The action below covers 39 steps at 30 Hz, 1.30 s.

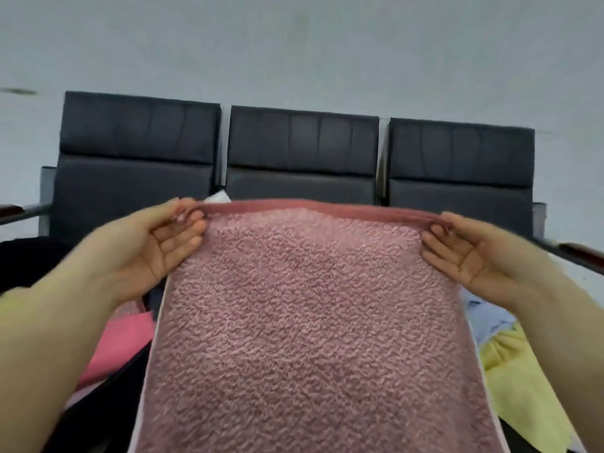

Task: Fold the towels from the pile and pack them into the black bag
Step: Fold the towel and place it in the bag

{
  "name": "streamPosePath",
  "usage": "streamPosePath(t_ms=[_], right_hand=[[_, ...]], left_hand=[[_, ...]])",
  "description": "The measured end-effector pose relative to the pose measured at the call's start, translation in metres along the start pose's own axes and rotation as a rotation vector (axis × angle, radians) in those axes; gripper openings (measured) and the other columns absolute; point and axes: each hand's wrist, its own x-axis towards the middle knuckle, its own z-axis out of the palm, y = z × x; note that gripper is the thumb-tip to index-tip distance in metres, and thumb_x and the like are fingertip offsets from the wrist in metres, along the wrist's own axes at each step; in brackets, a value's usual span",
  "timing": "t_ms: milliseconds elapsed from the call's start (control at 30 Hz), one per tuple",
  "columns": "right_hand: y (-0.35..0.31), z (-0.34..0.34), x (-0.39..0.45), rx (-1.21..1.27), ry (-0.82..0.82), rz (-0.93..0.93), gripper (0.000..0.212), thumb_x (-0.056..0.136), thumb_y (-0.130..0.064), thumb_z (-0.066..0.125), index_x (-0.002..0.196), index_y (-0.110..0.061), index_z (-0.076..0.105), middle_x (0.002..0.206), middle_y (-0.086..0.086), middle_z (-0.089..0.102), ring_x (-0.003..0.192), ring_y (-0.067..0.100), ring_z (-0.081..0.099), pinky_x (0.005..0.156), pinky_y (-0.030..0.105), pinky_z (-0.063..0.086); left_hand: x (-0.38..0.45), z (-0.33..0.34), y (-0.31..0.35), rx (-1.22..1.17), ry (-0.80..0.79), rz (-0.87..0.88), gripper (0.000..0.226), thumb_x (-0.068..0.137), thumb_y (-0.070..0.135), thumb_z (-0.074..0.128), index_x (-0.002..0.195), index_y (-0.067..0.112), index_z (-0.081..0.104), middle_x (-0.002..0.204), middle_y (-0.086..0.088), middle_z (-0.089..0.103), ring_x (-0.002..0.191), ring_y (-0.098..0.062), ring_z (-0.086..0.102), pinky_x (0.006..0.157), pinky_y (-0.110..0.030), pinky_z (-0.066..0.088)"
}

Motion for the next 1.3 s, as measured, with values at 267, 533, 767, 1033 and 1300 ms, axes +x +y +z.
streamPosePath(t_ms=[267,533,767,1033,1300], right_hand=[[0.131,-0.070,0.053,-0.092,0.230,0.303,0.017,0.097,-0.011,0.044,0.089,-0.020,0.055,0.062,-0.001,0.070,0.058,0.011,0.071,0.062,0.040,0.057],[0.152,-0.079,0.109,-0.130,0.259,0.229,0.023,0.097,-0.009,0.040,0.083,-0.024,0.051,0.061,-0.006,0.070,0.064,0.008,0.071,0.080,0.037,0.043],[0.150,-0.087,0.116,-0.123,0.223,0.185,0.021,0.095,-0.008,0.042,0.081,-0.023,0.049,0.066,-0.006,0.069,0.084,0.015,0.069,0.090,0.041,0.042],[0.130,-0.103,0.066,-0.371,0.136,0.330,0.016,0.093,-0.009,0.044,0.090,-0.012,0.060,0.100,0.011,0.067,0.096,0.020,0.069,0.081,0.032,0.056],[0.136,-0.111,-0.002,-1.352,-0.147,0.743,0.008,0.092,-0.016,0.059,0.096,-0.013,0.064,0.073,0.006,0.067,0.063,0.015,0.060,0.064,0.025,0.049]], left_hand=[[0.055,-0.042,-0.137,0.087,0.126,-0.352,0.017,0.097,0.012,0.045,0.095,0.014,0.062,0.081,-0.004,0.070,0.085,-0.020,0.062,0.073,-0.038,0.051],[0.110,-0.038,-0.160,0.191,0.125,-0.286,0.017,0.097,0.018,0.045,0.098,0.020,0.062,0.091,-0.002,0.066,0.090,-0.017,0.063,0.077,-0.037,0.048],[0.122,-0.037,-0.166,0.228,0.086,-0.173,0.019,0.097,0.019,0.046,0.098,0.019,0.065,0.089,-0.002,0.069,0.096,-0.019,0.064,0.085,-0.041,0.048],[0.079,-0.057,-0.143,0.351,-0.194,-0.259,0.032,0.067,0.028,0.077,0.096,0.014,0.074,0.094,-0.011,0.074,0.082,-0.020,0.072,0.067,-0.034,0.061],[0.017,-0.081,-0.162,1.244,-0.448,-0.672,0.021,0.088,0.027,0.066,0.109,0.024,0.064,0.064,-0.007,0.057,0.048,-0.014,0.054,0.054,-0.026,0.053]])
